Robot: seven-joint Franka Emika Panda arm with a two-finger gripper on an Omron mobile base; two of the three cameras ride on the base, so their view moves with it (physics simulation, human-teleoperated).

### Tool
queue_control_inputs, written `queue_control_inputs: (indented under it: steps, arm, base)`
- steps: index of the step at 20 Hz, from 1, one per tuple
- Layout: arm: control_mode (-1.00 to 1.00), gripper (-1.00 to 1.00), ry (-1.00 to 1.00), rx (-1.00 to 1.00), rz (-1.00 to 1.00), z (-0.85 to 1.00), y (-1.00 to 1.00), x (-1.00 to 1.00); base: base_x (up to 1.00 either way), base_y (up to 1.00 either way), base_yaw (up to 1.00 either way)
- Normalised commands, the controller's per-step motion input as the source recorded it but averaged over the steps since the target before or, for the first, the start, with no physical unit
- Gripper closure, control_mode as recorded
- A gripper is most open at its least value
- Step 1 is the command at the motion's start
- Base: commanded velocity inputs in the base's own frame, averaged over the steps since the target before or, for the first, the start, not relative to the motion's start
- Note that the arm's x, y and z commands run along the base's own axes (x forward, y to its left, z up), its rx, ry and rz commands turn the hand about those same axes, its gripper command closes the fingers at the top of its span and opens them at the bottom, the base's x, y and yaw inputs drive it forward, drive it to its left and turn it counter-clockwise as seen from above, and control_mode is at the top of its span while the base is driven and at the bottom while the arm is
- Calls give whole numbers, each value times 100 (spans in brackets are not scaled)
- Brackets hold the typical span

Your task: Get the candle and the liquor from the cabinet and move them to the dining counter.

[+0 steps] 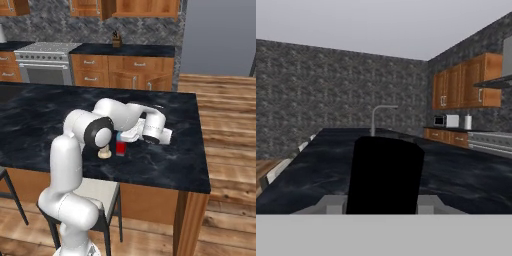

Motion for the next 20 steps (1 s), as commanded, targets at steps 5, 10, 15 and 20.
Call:
queue_control_inputs:
  steps: [5,10,15,20]
  arm:
    - [-100,100,0,-1,0,0,0,0]
    - [-100,100,0,-5,0,-4,0,0]
    - [-100,100,0,-2,0,-1,0,0]
    - [-100,-100,0,0,0,0,0,0]
  base:
    - [0,0,0]
    - [0,0,0]
    - [0,0,0]
    - [0,0,0]
